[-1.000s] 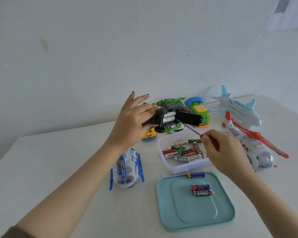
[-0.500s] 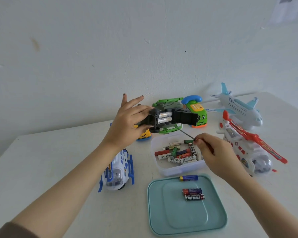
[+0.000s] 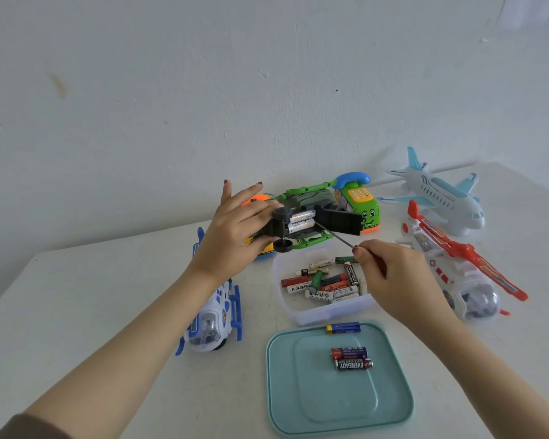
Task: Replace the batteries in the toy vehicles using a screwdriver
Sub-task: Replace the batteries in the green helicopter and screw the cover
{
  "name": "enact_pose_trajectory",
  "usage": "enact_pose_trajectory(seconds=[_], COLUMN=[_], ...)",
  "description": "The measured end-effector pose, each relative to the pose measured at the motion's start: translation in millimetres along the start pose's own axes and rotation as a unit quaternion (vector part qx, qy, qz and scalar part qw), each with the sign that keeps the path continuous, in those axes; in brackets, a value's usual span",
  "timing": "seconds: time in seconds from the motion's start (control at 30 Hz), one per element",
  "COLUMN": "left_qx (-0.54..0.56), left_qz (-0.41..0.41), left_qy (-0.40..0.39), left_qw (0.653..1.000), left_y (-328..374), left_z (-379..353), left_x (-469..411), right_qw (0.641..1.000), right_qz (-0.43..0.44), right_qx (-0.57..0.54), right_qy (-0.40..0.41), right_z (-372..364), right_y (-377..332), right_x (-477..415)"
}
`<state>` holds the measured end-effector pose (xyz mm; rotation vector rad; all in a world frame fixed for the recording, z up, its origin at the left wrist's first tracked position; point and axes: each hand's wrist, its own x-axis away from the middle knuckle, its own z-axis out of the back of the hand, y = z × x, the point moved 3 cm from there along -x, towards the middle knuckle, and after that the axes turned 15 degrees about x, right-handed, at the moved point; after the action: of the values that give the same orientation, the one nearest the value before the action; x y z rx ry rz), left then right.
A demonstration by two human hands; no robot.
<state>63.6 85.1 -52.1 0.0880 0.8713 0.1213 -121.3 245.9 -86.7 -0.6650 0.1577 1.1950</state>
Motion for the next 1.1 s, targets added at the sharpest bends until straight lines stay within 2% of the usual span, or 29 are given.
enact_pose_trajectory(seconds=[0.2, 0.57, 0.7, 0.93, 1.1], left_qx=[0.007, 0.009, -0.006, -0.069, -0.097], left_qz=[0.018, 0.012, 0.003, -0.069, -0.081], left_qy=[-0.004, -0.007, -0.019, -0.041, -0.048], left_qw=[1.0, 1.0, 1.0, 0.994, 0.991], left_y=[0.1, 6.5, 8.7, 9.5, 11.0], left_z=[1.1, -1.7, -3.1, -10.7, -14.9], left_x=[1.9, 1.8, 0.8, -2.2, -0.1], right_qw=[0.997, 0.995, 0.997, 0.999, 0.999], right_qz=[0.005, -0.016, -0.01, -0.016, -0.022], right_qx=[-0.074, -0.098, -0.079, -0.012, -0.002], right_qy=[-0.011, -0.013, -0.023, -0.051, -0.024], right_z=[-2.2, 5.0, 6.8, 9.1, 15.0], right_y=[9.1, 23.0, 26.5, 27.8, 23.9], right_x=[2.7, 13.7, 18.0, 23.3, 23.1])
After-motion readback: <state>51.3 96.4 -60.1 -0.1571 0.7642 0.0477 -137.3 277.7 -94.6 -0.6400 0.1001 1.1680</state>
